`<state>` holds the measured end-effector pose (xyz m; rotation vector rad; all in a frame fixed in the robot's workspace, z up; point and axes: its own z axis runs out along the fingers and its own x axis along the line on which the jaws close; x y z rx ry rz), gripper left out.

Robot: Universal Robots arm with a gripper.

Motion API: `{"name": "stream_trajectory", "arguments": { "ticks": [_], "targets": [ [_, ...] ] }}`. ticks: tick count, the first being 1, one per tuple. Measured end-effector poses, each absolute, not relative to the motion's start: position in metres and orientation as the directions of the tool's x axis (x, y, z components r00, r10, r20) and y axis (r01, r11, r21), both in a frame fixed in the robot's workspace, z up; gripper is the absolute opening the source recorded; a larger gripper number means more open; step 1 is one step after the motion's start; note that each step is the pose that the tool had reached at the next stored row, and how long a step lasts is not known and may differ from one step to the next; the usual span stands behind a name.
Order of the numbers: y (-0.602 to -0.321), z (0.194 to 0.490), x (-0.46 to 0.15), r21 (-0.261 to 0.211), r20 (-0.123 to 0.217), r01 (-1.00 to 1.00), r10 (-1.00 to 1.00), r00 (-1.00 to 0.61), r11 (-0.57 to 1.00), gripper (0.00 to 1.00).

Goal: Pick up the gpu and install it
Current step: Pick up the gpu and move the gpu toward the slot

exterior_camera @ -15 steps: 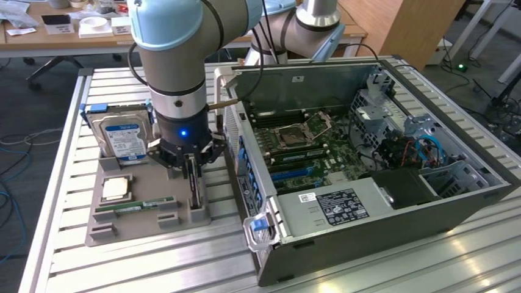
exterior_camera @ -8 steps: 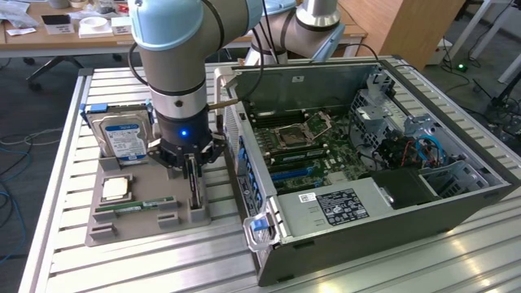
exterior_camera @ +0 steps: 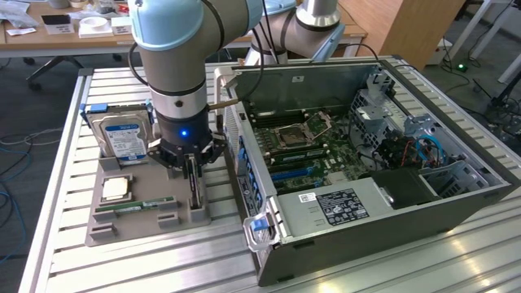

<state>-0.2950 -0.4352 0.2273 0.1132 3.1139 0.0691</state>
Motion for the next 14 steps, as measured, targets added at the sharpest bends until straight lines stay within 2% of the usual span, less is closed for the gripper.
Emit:
{"name": "stream_trajectory", "arguments": {
  "ticks": [6, 8, 9, 14],
  "targets": [
    [-0.4352, 0.2273, -0.295, 0.045, -0.023, 0.072, 0.073, -0.997, 0.996, 0.33],
    [-0.4352, 0.2274, -0.2951, 0.045, -0.023, 0.072, 0.073, -0.997, 0.996, 0.32],
    [-0.4352, 0.2273, -0.2951, 0.045, -0.023, 0.072, 0.073, -0.997, 0.996, 0.26],
    [-0.4352, 0.2273, -0.295, 0.045, -0.023, 0.072, 0.073, -0.997, 0.996, 0.26]
  ]
}}
